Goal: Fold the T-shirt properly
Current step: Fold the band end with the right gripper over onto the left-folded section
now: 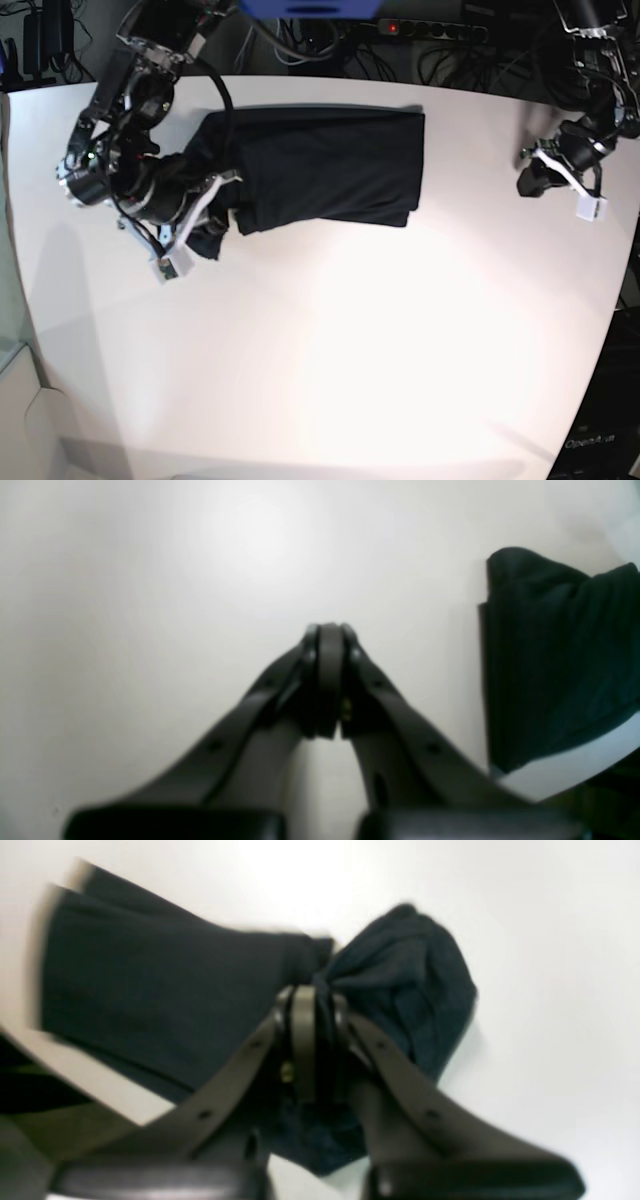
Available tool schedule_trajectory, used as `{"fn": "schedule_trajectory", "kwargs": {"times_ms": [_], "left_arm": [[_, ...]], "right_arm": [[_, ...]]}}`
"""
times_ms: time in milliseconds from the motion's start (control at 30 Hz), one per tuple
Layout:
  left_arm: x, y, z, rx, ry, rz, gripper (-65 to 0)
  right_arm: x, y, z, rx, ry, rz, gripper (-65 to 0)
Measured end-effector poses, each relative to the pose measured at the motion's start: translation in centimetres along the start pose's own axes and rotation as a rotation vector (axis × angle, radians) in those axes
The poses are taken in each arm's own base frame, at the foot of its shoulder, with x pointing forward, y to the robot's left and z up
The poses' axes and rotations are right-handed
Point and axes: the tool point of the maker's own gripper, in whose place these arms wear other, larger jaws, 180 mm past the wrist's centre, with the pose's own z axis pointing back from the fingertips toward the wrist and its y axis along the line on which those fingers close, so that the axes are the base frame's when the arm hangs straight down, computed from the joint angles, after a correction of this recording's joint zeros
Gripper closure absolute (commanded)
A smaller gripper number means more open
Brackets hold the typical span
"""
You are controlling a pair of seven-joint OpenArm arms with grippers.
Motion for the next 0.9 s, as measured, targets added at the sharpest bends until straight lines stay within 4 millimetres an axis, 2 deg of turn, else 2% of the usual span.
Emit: {"fn": "schedule_trajectory", "kwargs": {"times_ms": [100, 233, 367, 433, 633, 800, 900], "left_arm": [[-0.5, -1.0, -0.7, -0.028, 0.023, -0.014, 0.0], [-0.8, -1.6, -1.1, -0.044, 0.034, -0.019, 0.0], [-0.8, -1.6, -1.1, -0.044, 0.036, -0.019, 0.0], [-0.8, -1.6, -1.1, -0.044, 0.035, -0.019, 0.0], [-0.8, -1.5, -1.0, -0.042, 0.036, -0.020, 0.0], [-0.9, -1.4, -1.0, -0.041, 0.038, -0.018, 0.0], [-1.0, -1.5, -1.0, -0.042, 0.038, -0.016, 0.0]], "right_arm": [[0.4, 1.6, -0.3, 0.055, -0.010, 0.028, 0.0], [0.5, 5.3, -1.2, 0.162, -0.042, 0.076, 0.0], [1.4, 10.0, -1.6, 0.293, -0.111, 0.126, 0.0], [1.2, 12.2, -1.7, 0.352, -0.119, 0.147, 0.0], [2.2, 17.9, -1.5, 0.499, -0.180, 0.227, 0.0], [2.2, 20.5, -1.2, 0.565, -0.194, 0.267, 0.0], [2.2, 21.3, -1.1, 0.587, -0.202, 0.276, 0.0]]}}
